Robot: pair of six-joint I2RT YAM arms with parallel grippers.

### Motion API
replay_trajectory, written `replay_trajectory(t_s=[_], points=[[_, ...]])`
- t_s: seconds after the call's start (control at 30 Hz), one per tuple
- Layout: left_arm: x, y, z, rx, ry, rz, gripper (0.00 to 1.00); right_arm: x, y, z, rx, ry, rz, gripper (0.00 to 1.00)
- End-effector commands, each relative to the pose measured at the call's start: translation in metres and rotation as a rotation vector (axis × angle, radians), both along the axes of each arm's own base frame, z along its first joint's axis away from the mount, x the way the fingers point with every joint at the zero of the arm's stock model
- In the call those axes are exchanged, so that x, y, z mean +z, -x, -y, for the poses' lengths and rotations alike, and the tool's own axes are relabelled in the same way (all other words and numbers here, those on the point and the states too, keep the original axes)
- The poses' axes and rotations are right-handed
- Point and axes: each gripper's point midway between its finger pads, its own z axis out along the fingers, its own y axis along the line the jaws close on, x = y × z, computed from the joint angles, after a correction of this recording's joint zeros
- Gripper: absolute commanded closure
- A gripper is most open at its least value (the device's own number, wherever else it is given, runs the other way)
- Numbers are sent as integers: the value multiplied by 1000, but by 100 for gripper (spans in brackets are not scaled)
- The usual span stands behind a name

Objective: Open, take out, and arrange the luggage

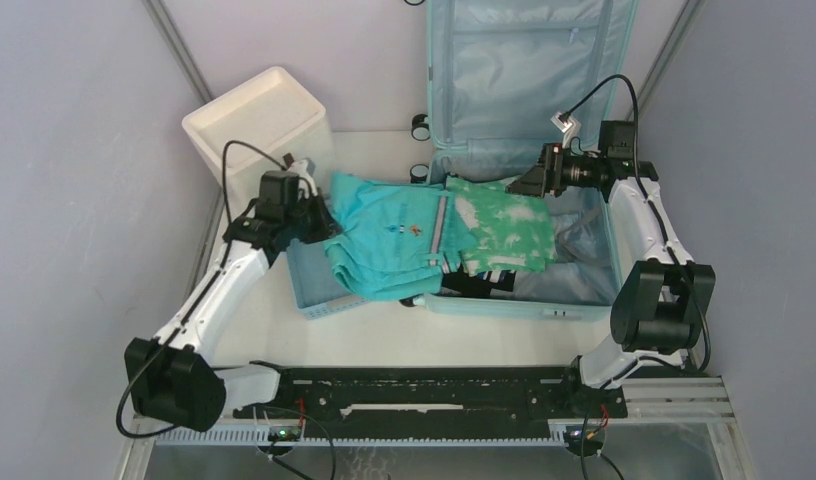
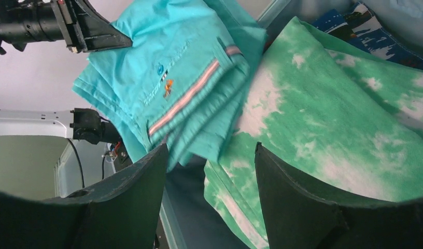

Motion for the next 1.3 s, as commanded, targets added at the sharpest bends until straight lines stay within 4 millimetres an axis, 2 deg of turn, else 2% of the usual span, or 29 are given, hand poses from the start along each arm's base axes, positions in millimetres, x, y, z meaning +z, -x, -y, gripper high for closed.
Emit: replay_trajectory(t_s=[0.0, 0.13, 0.3, 0.47, 0.63, 0.7, 0.83, 1.03, 1.1, 1.17, 1.27], points=[[14, -18, -62, 191, -104, 195, 100, 3, -1, -3, 18, 13, 52, 30], [8, -16, -98, 329, -201, 251, 100, 1, 0, -5, 22, 18, 51, 30], [-3, -6, -129, 473, -286, 270, 100, -2, -1, -4, 21, 27, 50, 30], [-27, 4, -144, 540, -340, 207, 100, -4, 1, -8, 30, 39, 51, 30], [-53, 15, -152, 589, -374, 95, 100, -7, 9, -27, 87, 87, 87, 30], [-63, 19, -153, 605, -373, 49, 100, -9, 22, -54, 172, 109, 105, 30], [-75, 22, -147, 604, -337, 2, 100, -11, 48, -119, 381, 167, 167, 30], [-77, 29, -150, 637, -327, 2, 100, -5, 47, -214, 522, 192, 278, 34], [-80, 34, -151, 655, -323, -6, 100, -9, 49, -248, 548, 200, 308, 37], [-85, 38, -151, 674, -307, -15, 100, -20, 51, -279, 557, 211, 317, 54], [-89, 43, -150, 712, -269, -25, 100, -42, 49, -315, 536, 232, 265, 74]])
